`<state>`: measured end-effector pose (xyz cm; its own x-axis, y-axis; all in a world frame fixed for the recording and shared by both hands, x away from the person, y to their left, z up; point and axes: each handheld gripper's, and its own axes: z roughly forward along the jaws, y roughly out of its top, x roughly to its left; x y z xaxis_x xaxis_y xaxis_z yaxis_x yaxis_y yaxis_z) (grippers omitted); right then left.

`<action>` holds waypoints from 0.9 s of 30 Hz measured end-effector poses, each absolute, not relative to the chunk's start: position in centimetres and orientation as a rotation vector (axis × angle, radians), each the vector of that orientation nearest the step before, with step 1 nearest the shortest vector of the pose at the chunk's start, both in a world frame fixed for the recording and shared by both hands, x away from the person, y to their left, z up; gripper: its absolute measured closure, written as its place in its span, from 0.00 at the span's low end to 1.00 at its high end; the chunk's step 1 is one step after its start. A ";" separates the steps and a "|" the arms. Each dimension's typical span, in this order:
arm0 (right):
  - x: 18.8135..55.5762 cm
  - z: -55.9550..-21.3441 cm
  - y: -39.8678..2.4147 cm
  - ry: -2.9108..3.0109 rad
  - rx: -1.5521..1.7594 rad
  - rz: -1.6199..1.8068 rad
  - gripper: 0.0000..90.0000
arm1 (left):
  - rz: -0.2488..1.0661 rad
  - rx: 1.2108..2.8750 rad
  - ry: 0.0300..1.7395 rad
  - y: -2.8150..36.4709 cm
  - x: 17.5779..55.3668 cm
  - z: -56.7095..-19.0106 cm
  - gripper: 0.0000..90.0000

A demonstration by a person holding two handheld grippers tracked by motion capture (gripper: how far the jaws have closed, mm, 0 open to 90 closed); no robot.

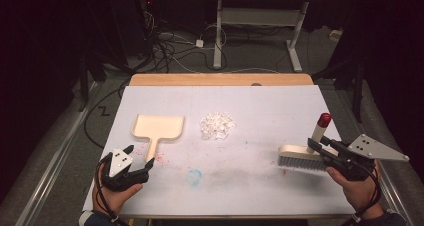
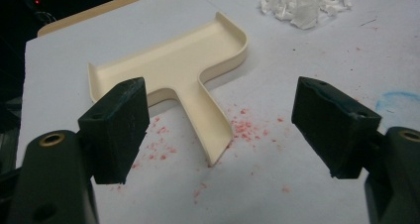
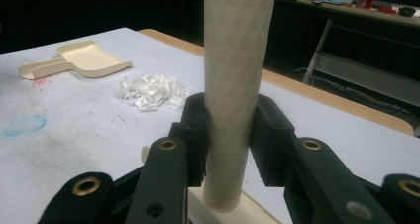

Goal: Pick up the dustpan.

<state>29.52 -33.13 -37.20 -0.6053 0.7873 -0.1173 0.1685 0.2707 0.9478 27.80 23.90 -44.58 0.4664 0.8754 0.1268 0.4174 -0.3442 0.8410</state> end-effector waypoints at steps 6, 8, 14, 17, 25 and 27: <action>29.4 -37.0 -33.0 1.927 0.855 1.347 0.79 | 0.758 1.969 1.073 23.7 27.5 -44.8 0.24; 29.5 -37.0 -32.9 1.925 0.859 1.341 0.79 | 0.740 1.979 1.078 23.7 27.5 -45.0 0.24; 29.6 -37.0 -32.8 1.932 0.862 1.324 0.79 | 0.630 2.006 1.197 24.2 28.5 -45.9 0.23; 29.6 -37.1 -32.6 1.940 0.862 1.313 0.79 | 0.571 2.002 1.259 24.4 29.0 -46.5 0.23; 30.0 -37.2 -32.2 1.951 0.850 1.308 0.79 | 0.504 2.011 1.346 23.6 31.9 -47.4 0.24; 30.1 -37.2 -32.2 1.954 0.855 1.306 0.79 | 0.481 2.004 1.371 23.3 33.1 -47.6 0.24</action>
